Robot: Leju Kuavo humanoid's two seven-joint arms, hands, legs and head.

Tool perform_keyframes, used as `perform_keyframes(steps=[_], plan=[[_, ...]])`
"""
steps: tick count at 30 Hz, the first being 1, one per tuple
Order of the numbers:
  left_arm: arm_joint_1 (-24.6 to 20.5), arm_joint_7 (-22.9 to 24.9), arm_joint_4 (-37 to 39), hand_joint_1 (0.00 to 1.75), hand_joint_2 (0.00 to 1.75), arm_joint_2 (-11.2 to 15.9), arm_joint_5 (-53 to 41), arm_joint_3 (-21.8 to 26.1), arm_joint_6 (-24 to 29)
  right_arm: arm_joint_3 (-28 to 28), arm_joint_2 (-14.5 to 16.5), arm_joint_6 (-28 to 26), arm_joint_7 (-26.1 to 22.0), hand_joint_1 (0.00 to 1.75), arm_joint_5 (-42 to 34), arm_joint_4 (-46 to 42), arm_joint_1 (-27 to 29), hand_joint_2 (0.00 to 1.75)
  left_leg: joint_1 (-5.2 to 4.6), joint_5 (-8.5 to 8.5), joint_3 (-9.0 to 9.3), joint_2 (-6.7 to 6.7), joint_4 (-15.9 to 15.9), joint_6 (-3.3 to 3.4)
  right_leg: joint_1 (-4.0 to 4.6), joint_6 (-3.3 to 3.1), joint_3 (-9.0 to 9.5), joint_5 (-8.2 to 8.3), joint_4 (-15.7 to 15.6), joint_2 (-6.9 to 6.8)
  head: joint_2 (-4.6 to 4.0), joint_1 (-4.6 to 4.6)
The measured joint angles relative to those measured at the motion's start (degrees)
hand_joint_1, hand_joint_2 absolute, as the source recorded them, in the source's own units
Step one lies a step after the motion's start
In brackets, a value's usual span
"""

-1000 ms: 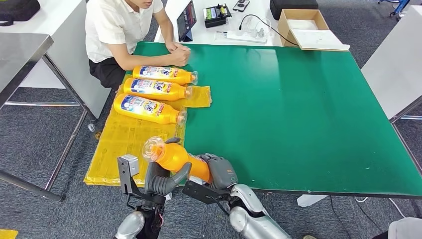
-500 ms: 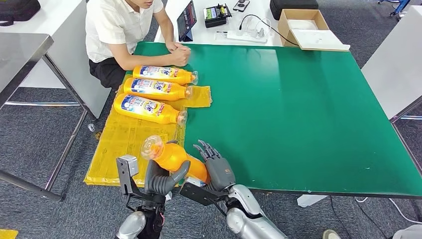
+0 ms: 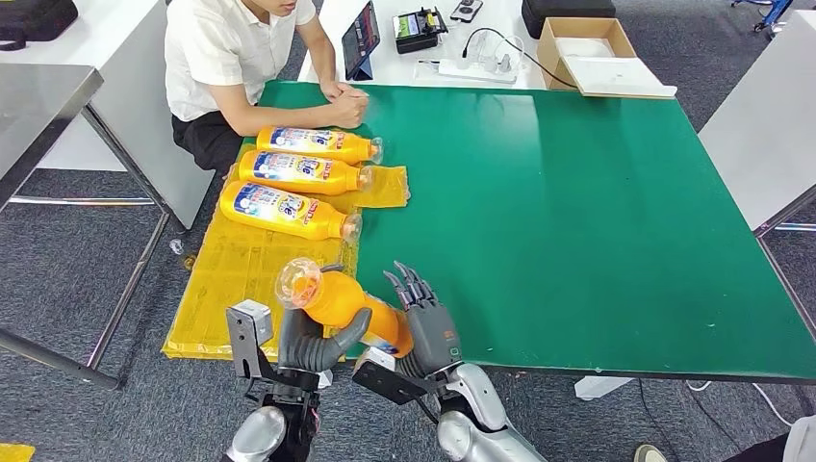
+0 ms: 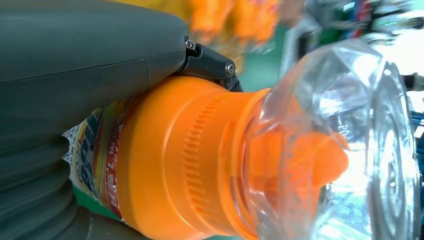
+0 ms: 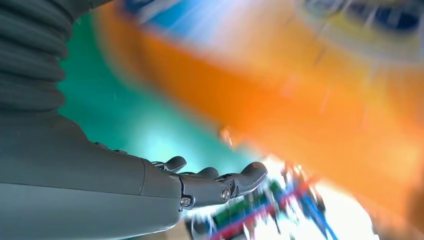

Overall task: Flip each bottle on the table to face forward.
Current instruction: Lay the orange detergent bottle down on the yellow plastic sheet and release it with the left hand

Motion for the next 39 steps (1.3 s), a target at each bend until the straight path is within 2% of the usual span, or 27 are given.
perform_keyframes(steps=[7, 16, 20, 22, 25, 27, 31, 35, 39], plan=[[-1.9, 1.4, -4.3, 1.75, 1.75, 3.8, -13.0, 3.3, 4.1, -3.3, -1.1, -2.4, -1.7, 0.00, 1.8, -10.4, 5.1, 0.00, 0.02, 0.00, 0.01, 0.01, 0.0, 0.00, 0.02, 0.00, -0.01, 0.00, 0.0, 0.00, 0.00, -0.01], [-3.3, 2.3, -5.8, 1.75, 1.75, 5.6, -16.8, 6.3, 5.5, -4.6, -1.4, -2.9, -2.9, 0.00, 2.0, -15.6, 7.5, 0.00, -0.01, 0.01, 0.00, 0.01, 0.0, 0.00, -0.01, 0.00, -0.01, 0.00, 0.0, 0.00, 0.00, 0.02], [-5.4, 5.1, -5.4, 1.75, 1.75, 7.1, -19.8, 8.4, 5.0, -4.9, -1.1, -3.7, -4.6, 0.00, 1.3, -16.1, 8.2, 0.00, 0.02, 0.01, 0.01, 0.01, 0.0, -0.01, 0.02, 0.00, -0.02, 0.00, 0.0, 0.00, 0.00, -0.01], [-7.6, 7.7, -4.0, 1.75, 1.75, 8.4, -24.6, 9.6, 4.2, -4.9, -0.8, -3.9, -5.4, 0.00, 0.8, -16.3, 8.5, 0.00, 0.05, 0.04, 0.01, 0.01, 0.0, -0.05, 0.06, -0.01, -0.03, 0.00, 0.0, 0.00, 0.00, -0.01], [-13.2, 12.8, 1.4, 1.75, 1.75, 10.8, -38.4, 10.9, 1.5, -4.9, -0.2, -3.6, -7.0, 0.00, -0.3, -16.9, 8.8, 0.00, 0.10, 0.13, 0.01, 0.00, 0.0, -0.15, 0.11, -0.03, -0.03, 0.02, 0.0, 0.00, 0.00, 0.01], [-18.0, 15.6, 7.1, 1.75, 1.75, 12.1, -47.4, 10.9, -2.6, -4.8, 0.2, -3.1, -7.9, 0.00, -1.0, -17.6, 9.1, 0.00, 0.11, 0.18, 0.02, -0.01, 0.0, -0.17, 0.12, -0.05, -0.03, 0.05, 0.0, 0.00, 0.00, 0.02], [-27.4, 19.5, 19.3, 1.75, 1.75, 13.4, -59.4, 8.7, -9.3, -4.5, 0.5, -1.3, -8.8, 0.00, -2.6, -19.2, 10.2, 0.00, 0.10, 0.23, 0.00, -0.01, 0.0, -0.18, 0.10, -0.19, -0.06, 0.17, 0.0, 0.00, 0.00, 0.01], [-33.6, 22.6, 29.4, 1.75, 1.75, 13.8, -63.9, 5.7, -12.2, -4.3, 0.6, -0.2, -9.5, 0.00, -4.4, -19.9, 11.6, 0.00, 0.07, 0.22, -0.02, 0.03, 0.0, -0.18, 0.08, -0.17, -0.06, 0.18, 0.0, 0.01, 0.00, 0.02], [-35.7, 24.3, 35.6, 1.75, 1.75, 14.3, -63.9, 4.9, -13.2, -4.3, 0.6, 0.1, -10.1, 0.00, -5.8, -20.6, 13.0, 0.00, 0.08, 0.18, -0.03, 0.07, 0.0, -0.19, 0.10, -0.18, -0.13, 0.17, 0.0, 0.02, 0.00, 0.01]])
